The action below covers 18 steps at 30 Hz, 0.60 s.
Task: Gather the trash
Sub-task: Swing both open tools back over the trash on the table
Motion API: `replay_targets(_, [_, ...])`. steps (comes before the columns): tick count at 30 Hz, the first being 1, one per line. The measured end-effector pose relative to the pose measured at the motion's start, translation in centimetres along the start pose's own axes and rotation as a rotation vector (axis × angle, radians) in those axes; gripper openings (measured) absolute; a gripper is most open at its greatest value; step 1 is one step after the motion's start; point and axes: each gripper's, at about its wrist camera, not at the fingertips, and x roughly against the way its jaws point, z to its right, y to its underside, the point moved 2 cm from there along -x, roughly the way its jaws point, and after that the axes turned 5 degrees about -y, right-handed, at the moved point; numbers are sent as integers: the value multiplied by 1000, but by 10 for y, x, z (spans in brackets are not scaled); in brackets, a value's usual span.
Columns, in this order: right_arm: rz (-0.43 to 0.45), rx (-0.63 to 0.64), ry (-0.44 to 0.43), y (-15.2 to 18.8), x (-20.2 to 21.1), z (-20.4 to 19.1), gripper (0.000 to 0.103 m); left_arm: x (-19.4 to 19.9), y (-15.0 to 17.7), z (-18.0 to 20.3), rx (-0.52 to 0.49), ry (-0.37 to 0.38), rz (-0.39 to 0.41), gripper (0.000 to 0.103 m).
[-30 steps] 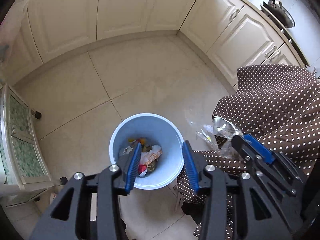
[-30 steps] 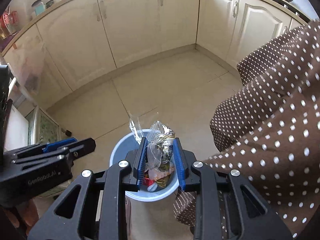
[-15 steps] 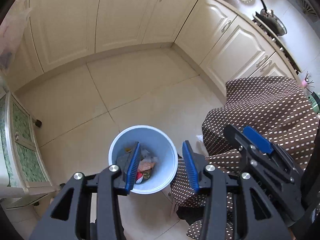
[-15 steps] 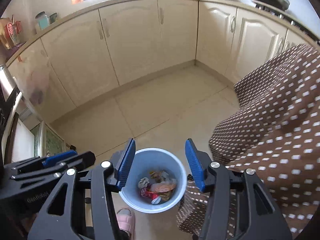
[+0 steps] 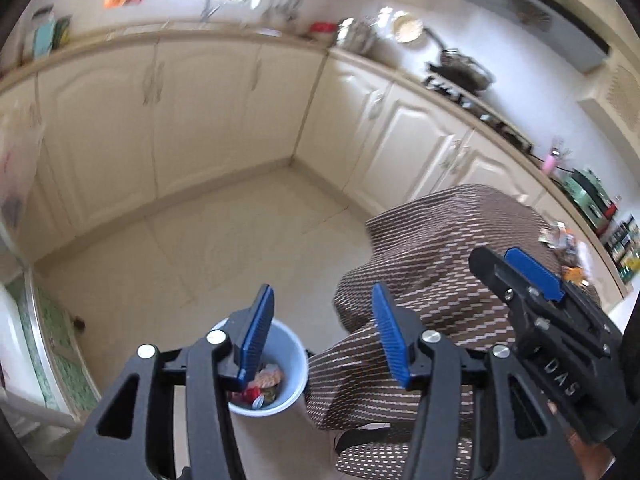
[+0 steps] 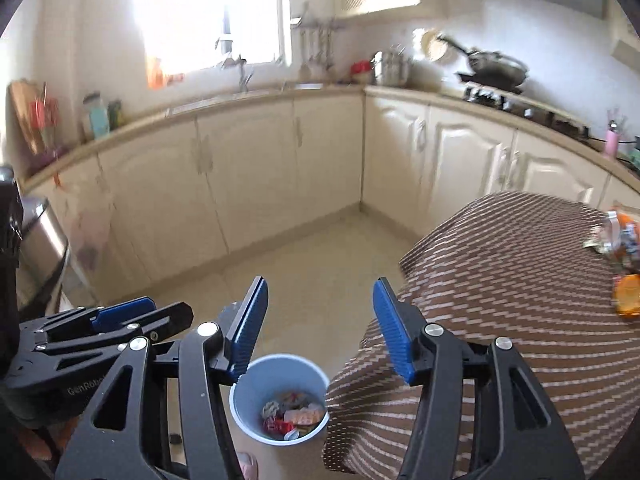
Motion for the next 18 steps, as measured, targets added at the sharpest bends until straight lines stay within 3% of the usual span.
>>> replay_targets(5, [81,-42,62,-6,62,50,55,24,-8,65,-84,75,36,51])
replay_targets(9, [119,-105,141,-2,100,104,55,29,-8,139,-216,127,42,51])
replay_targets(18, [132,-282,333,26,168,231,57,14,10,286,-446,250,17,57])
